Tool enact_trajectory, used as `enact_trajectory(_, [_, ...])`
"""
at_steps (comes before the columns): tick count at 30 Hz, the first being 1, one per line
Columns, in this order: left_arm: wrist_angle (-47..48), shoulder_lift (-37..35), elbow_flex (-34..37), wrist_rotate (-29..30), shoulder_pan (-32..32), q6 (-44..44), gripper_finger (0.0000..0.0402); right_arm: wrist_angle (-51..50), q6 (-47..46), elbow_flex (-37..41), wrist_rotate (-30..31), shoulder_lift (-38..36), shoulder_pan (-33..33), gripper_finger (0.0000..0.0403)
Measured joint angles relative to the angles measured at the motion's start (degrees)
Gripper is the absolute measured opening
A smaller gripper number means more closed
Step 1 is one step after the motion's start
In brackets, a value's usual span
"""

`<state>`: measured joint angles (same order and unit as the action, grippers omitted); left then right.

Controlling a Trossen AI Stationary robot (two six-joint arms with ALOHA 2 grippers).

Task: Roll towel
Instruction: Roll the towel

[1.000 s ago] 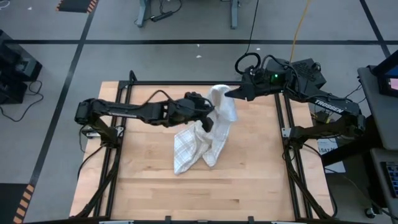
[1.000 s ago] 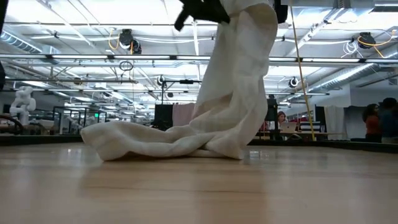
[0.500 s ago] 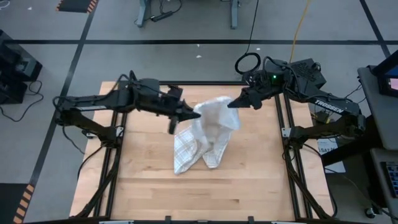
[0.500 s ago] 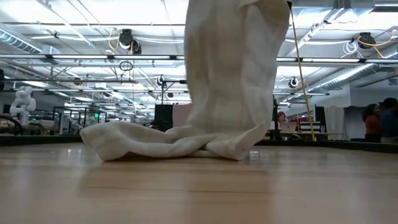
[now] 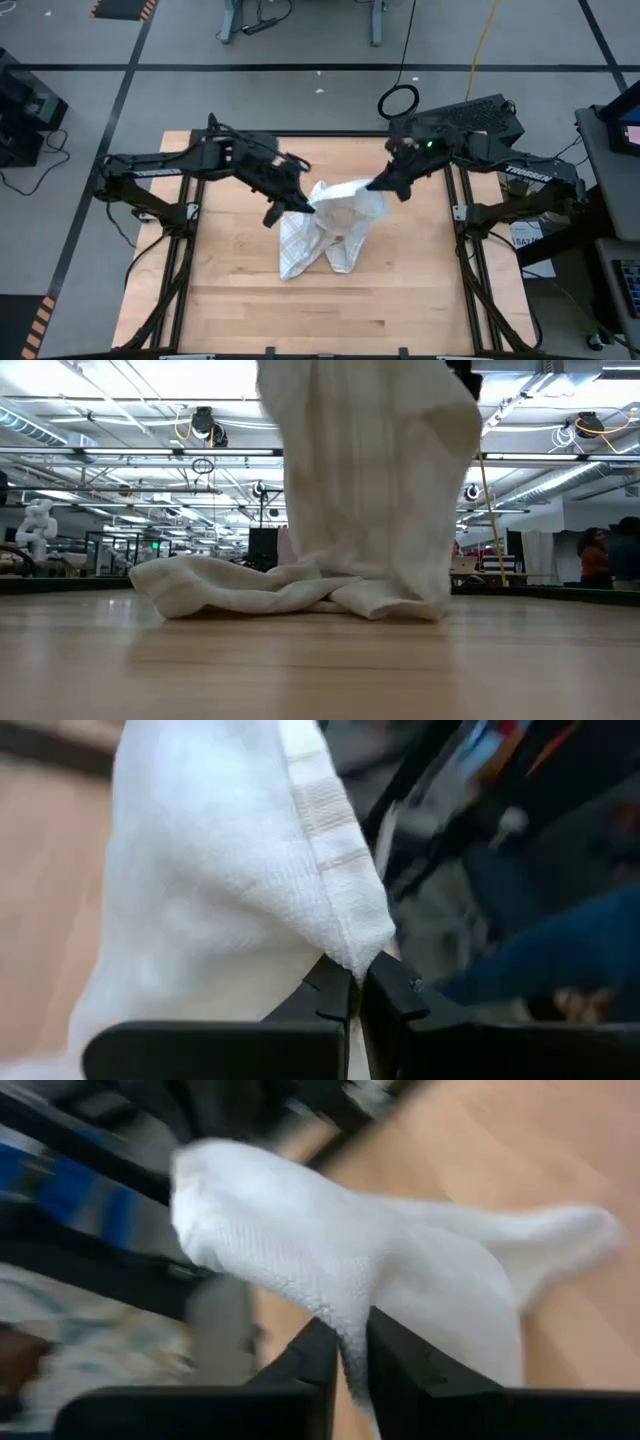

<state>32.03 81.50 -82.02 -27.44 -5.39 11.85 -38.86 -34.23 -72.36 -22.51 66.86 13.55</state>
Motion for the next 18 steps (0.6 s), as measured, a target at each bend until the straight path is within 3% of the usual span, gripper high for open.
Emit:
enact_trajectory(6, [3.0,7.0,0.0,-7.4,-1.5,-5.2,0.0011,-12.3,3.2,0.0,9.8,2.1,-4.3,0.0084])
enact_trajectory(13, [2.9,12.1,0.1,-20.8,-4.0,-6.3,0.0011,-24.7,4.5,0.0,15.1,2.0,-9.8,0.0124])
enact_trajectory(18, [-0.5,12.2,0.1,-25.6,-6.0,-2.6,0.0011,-22.0,-0.4,0.0,16.0,0.4,-15.1,0.0147])
